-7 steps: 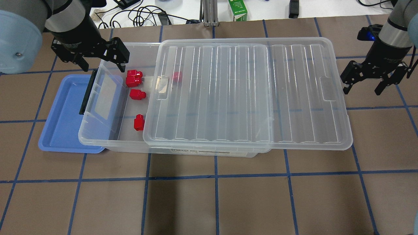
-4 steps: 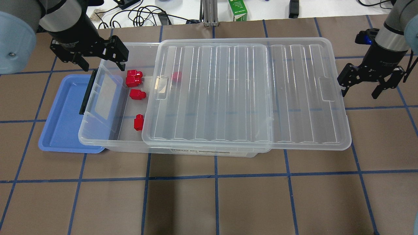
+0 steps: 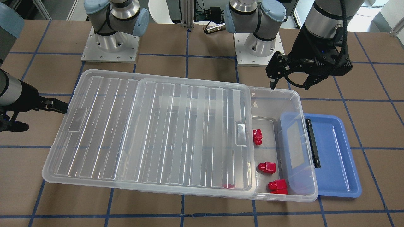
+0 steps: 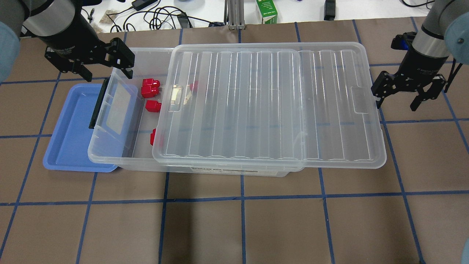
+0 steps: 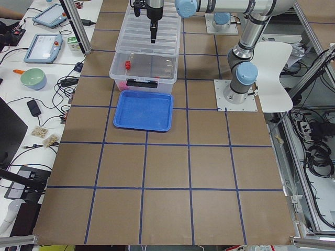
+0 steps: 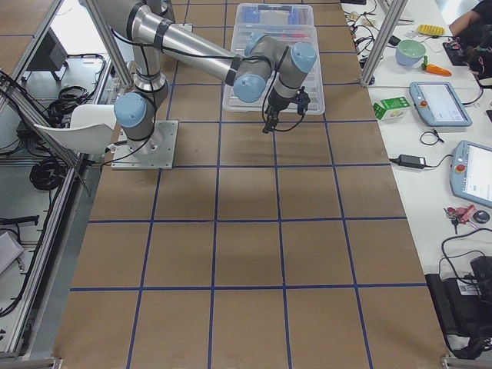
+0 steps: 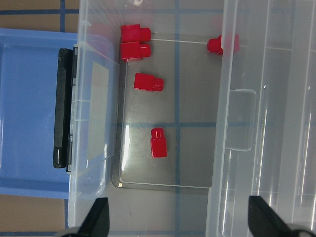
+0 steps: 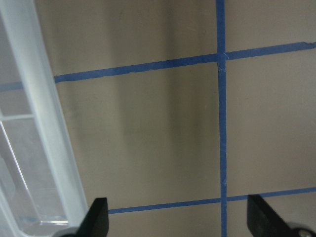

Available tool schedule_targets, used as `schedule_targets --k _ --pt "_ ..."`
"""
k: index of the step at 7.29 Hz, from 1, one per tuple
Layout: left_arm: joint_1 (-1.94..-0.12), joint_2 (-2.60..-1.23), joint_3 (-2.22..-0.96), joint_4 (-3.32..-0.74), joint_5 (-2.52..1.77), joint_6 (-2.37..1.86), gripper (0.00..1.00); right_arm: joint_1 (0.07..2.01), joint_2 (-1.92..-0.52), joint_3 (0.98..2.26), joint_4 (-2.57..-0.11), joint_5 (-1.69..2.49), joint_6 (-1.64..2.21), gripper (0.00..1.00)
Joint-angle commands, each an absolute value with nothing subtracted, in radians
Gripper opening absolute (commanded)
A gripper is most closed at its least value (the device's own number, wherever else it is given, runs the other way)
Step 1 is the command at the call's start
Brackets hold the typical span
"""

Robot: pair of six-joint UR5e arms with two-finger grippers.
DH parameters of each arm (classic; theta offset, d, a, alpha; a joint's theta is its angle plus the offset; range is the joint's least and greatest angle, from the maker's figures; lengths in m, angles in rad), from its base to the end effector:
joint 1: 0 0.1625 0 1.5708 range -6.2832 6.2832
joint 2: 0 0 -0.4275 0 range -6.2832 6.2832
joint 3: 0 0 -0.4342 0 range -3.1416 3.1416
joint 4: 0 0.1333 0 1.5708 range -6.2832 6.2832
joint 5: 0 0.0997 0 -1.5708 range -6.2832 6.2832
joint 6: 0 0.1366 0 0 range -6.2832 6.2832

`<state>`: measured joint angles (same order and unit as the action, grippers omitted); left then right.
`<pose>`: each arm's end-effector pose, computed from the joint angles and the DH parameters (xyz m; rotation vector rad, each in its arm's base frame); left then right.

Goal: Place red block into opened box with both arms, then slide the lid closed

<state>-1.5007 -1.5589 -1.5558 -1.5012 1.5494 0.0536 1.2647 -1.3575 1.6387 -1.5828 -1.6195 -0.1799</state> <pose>-0.0980 -0.5496 0.4753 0.0241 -3.1224 0.1525 -0.0502 -0.5792 0.3018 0.1850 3.0893 0.4249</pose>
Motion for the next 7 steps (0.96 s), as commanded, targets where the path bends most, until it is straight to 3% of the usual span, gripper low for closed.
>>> schedule_targets --k 1,7 --pt "-1.502 -1.562 -1.549 -1.488 1.586 0.049 1.00 1.304 -1.358 1.640 -1.582 -1.617 -0.176 1.00" --pt "-1.500 -1.597 -1.503 -1.489 1.606 0.052 1.00 1.451 -1.348 1.638 -1.588 -1.586 -0.028 1.00"
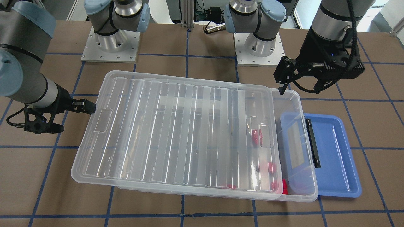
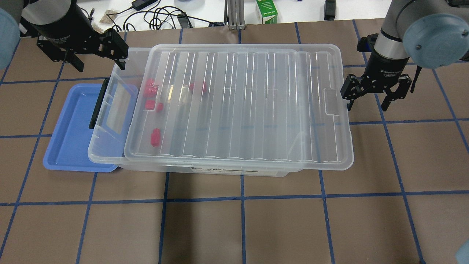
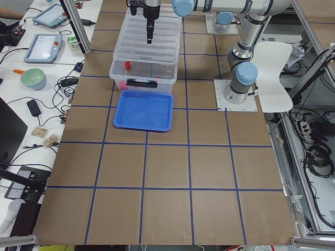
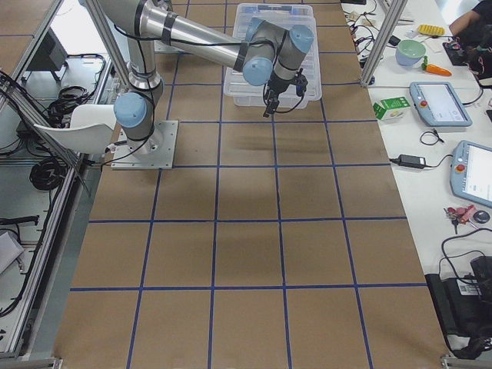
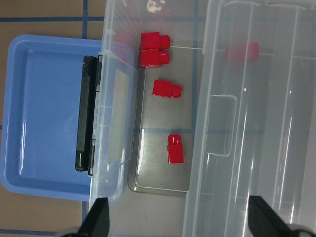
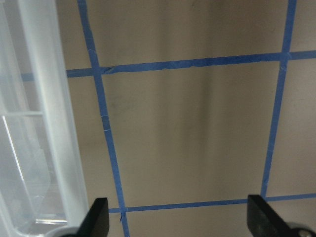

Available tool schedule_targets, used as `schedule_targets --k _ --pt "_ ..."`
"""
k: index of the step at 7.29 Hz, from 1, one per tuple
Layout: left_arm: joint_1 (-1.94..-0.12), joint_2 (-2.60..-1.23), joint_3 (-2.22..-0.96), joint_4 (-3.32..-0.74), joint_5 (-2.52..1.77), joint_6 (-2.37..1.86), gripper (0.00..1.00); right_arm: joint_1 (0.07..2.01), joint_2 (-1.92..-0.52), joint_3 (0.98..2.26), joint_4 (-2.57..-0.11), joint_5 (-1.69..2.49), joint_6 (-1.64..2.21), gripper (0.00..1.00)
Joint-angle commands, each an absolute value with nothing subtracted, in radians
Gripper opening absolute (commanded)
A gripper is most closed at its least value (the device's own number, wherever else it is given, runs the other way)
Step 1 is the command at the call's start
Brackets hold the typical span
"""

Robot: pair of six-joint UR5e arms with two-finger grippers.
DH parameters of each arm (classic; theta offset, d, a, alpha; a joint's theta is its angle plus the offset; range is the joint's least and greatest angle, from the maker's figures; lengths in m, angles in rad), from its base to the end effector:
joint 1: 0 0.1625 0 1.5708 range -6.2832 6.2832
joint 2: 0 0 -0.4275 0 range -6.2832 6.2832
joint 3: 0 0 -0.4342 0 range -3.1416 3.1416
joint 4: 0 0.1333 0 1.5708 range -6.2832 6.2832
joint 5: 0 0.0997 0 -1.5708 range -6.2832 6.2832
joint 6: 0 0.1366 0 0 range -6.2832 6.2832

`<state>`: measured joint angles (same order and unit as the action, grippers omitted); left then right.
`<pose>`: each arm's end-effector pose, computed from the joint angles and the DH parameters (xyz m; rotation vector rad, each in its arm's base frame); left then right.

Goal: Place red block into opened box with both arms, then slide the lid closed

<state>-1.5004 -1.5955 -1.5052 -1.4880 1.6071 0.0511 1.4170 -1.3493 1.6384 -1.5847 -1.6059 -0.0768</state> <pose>-0.0886 -0.5678 0.4845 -0.0333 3.0920 -0.1877 0.0398 -0.5819 0.2973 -0.1121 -3.1065 -0.4339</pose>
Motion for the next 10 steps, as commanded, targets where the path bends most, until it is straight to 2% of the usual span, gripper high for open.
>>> schedule_targets --k 1,10 --pt "-1.500 -1.597 -1.503 -1.489 1.608 0.051 1.00 1.468 -1.348 1.638 -1.601 -1.585 -0.012 1.00" --pt "-1.503 -1.588 -1.523 -1.489 1.608 0.041 1.00 1.516 -1.345 1.638 -1.601 -1.575 0.014 1.00"
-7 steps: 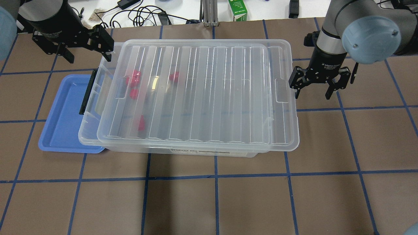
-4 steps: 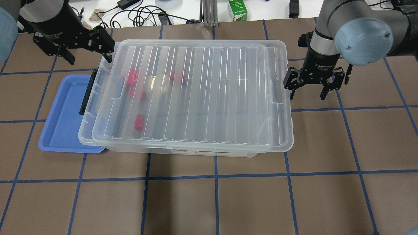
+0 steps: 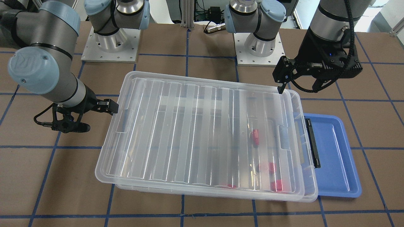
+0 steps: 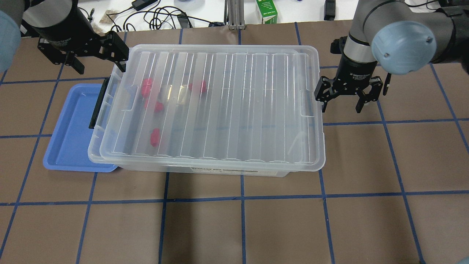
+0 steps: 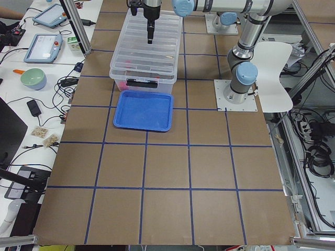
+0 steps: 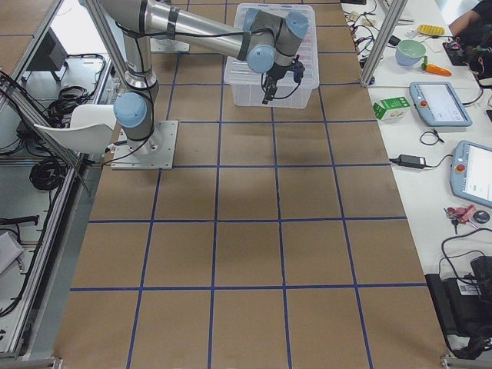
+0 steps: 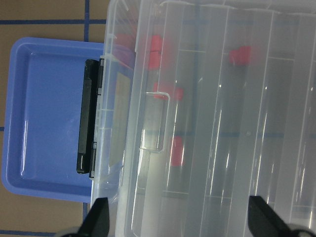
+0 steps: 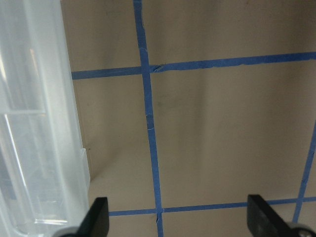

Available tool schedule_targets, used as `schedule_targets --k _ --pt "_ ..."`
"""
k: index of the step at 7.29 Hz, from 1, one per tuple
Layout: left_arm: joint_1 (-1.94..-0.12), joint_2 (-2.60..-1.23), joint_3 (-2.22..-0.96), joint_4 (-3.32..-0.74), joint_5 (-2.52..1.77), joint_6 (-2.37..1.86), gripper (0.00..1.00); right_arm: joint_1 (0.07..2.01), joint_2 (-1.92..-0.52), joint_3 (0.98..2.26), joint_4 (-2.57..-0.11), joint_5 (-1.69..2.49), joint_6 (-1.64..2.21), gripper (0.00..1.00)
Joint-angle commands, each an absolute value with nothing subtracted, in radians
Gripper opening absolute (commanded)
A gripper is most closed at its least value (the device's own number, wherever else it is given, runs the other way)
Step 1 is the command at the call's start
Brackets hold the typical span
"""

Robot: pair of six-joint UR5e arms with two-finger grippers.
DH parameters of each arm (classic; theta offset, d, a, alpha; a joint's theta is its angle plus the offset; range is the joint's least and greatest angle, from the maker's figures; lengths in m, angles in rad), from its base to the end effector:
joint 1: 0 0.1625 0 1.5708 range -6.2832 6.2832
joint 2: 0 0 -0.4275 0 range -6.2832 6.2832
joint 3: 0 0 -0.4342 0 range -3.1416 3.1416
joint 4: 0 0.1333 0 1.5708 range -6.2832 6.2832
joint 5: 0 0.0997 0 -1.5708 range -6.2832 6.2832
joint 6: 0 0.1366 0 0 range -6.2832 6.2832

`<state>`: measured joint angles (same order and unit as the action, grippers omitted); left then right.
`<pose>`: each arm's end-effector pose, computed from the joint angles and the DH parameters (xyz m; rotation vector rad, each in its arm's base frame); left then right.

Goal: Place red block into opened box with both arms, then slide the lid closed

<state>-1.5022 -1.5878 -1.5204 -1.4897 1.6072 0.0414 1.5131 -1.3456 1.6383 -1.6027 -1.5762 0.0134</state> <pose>-0.0899 -0.5634 0.4802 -0.0453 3.0938 -0.1739 0.0993 -0.5790 0.2962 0.1096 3.1126 0.4085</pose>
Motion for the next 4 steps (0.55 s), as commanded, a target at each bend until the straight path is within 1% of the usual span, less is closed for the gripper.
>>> schedule_targets --k 1,4 --pt "-1.503 -1.588 -1.522 -1.489 1.608 0.041 1.00 1.520 -1.344 1.640 -1.603 -1.565 0.014 1.00" --pt "-1.505 -1.586 -1.522 -1.494 1.608 0.041 1.00 1.522 -1.344 1.632 -1.603 -1.565 0.012 1.00"
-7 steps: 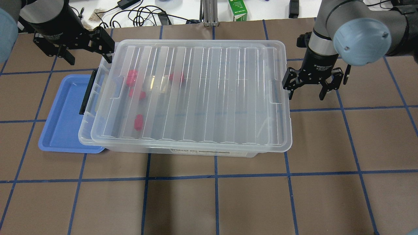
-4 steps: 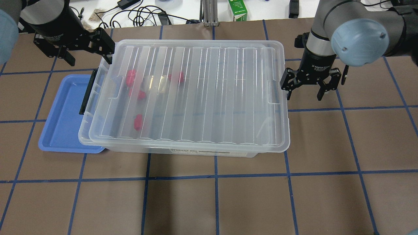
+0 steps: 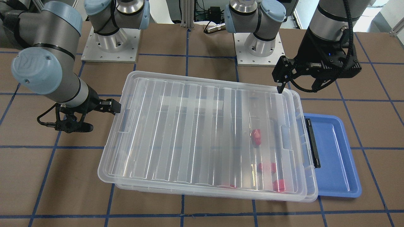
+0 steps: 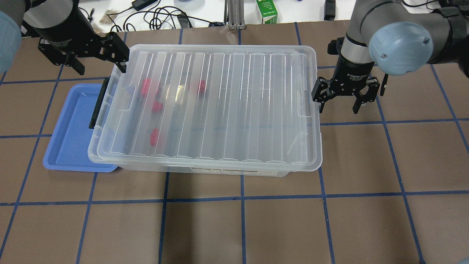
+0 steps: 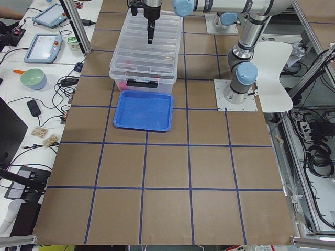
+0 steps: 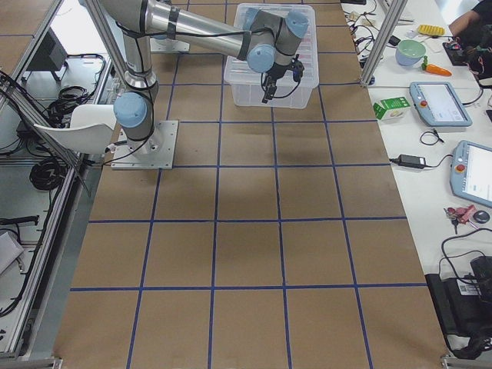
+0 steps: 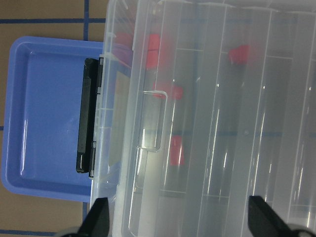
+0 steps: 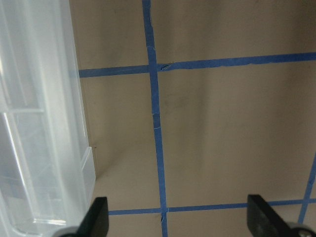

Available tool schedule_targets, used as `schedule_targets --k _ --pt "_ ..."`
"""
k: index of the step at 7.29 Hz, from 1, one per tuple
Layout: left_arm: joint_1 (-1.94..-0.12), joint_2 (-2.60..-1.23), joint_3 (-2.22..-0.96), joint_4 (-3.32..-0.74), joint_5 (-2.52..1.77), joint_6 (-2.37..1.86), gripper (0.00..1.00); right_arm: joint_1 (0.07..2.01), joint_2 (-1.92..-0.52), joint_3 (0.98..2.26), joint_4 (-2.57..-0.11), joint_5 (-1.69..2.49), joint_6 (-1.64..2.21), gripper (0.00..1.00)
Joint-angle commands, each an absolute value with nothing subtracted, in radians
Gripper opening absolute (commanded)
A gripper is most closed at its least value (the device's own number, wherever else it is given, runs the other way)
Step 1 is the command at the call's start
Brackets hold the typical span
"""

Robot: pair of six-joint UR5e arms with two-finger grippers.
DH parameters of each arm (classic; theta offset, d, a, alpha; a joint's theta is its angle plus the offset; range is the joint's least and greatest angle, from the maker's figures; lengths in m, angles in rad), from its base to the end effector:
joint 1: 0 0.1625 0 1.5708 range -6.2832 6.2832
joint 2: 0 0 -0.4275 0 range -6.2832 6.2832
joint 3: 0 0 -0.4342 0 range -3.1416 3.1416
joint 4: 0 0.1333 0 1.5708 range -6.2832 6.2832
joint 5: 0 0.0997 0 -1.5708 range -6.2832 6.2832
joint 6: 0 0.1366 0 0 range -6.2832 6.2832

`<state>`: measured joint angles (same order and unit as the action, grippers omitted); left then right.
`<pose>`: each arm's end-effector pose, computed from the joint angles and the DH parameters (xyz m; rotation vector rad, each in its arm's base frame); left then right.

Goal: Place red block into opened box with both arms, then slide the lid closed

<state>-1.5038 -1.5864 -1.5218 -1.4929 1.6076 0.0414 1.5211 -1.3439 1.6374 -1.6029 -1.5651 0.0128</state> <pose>-0.0908 -0.5622 0.4799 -0.0428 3.0940 -0.1690 0.1055 -0.5788 0.2957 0.0982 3.1029 0.4078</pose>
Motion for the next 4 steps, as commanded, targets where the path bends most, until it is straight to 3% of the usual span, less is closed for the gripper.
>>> schedule_targets --k 1,4 --pt "-1.505 -1.586 -1.522 -1.494 1.608 0.041 1.00 1.522 -1.357 1.615 -1.603 -1.566 0.008 1.00" --pt "-1.505 -1.586 -1.522 -1.494 1.608 0.041 1.00 1.522 -1.436 1.517 -1.586 -1.572 0.015 1.00"
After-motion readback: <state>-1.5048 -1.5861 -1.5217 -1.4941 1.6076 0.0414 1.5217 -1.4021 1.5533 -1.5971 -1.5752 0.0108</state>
